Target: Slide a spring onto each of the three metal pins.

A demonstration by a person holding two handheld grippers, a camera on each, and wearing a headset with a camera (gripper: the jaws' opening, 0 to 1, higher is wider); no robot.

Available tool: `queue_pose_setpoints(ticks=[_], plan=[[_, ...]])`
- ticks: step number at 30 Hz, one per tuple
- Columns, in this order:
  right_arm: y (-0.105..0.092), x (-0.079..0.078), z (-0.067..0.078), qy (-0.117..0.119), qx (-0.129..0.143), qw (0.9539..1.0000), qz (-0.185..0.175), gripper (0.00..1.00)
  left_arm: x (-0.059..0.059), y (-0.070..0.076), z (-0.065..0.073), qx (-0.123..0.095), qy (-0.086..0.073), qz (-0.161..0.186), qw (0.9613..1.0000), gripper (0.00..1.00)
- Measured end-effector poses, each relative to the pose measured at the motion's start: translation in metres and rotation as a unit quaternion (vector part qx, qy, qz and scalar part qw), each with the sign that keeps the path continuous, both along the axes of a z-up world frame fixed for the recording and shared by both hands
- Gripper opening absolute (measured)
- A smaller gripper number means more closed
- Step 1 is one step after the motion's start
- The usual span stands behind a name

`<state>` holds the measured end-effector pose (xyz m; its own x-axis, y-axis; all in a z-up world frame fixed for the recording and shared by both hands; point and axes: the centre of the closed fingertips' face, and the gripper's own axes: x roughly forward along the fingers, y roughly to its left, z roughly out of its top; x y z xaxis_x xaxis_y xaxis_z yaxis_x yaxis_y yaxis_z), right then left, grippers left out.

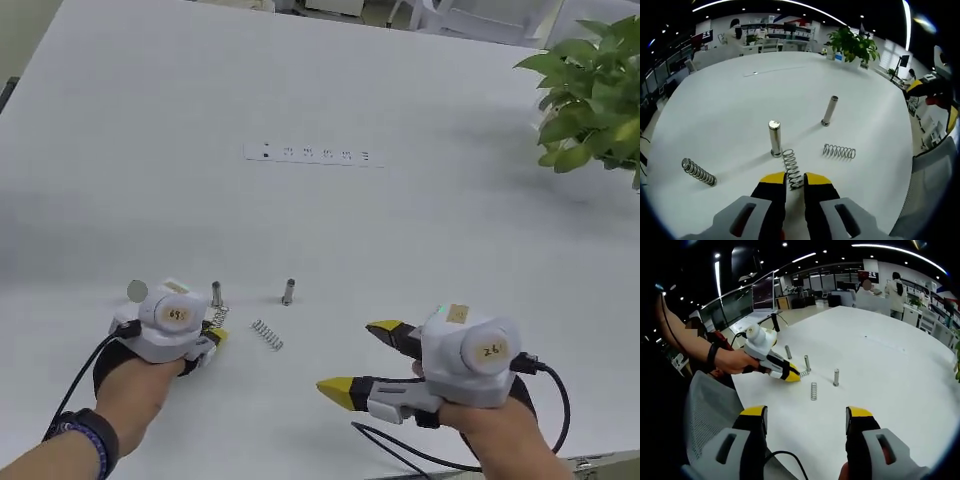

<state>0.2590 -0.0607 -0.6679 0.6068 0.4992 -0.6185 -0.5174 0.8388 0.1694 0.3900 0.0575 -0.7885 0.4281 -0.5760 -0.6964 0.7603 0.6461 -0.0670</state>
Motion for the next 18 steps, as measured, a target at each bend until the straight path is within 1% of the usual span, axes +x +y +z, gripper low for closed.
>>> queue_pose_setpoints(ticks=[1, 5, 9, 10, 13, 18], plan=[[0.000, 0.000, 0.000, 0.001, 0.000, 1.0000, 0.000, 0.62, -0.001, 0.001, 0.000, 0.004, 0.001, 0.001, 1.0000, 0.03], [-0.001, -0.001, -0.003, 0.003, 0.001, 1.0000, -0.001, 0.62, -0.003, 0.006, -0.001, 0.017, -0.005, -0.009, 0.9998, 0.03], [-0.001, 0.000, -0.005, 0.003, 0.004, 1.0000, -0.002, 0.62, -0.008, 0.009, 0.000, 0.019, -0.001, -0.012, 0.9998, 0.03], [-0.001, 0.000, -0.005, 0.003, 0.005, 1.0000, -0.001, 0.62, -0.010, 0.011, -0.001, 0.020, 0.005, -0.015, 0.9997, 0.03], [0.000, 0.001, -0.006, 0.004, 0.009, 1.0000, -0.002, 0.61, -0.014, 0.014, 0.002, 0.022, 0.001, -0.025, 0.9994, 0.03], [0.000, 0.002, -0.008, 0.005, 0.012, 0.9999, 0.002, 0.62, -0.019, 0.021, 0.013, 0.008, 0.002, -0.021, 0.9998, 0.03]])
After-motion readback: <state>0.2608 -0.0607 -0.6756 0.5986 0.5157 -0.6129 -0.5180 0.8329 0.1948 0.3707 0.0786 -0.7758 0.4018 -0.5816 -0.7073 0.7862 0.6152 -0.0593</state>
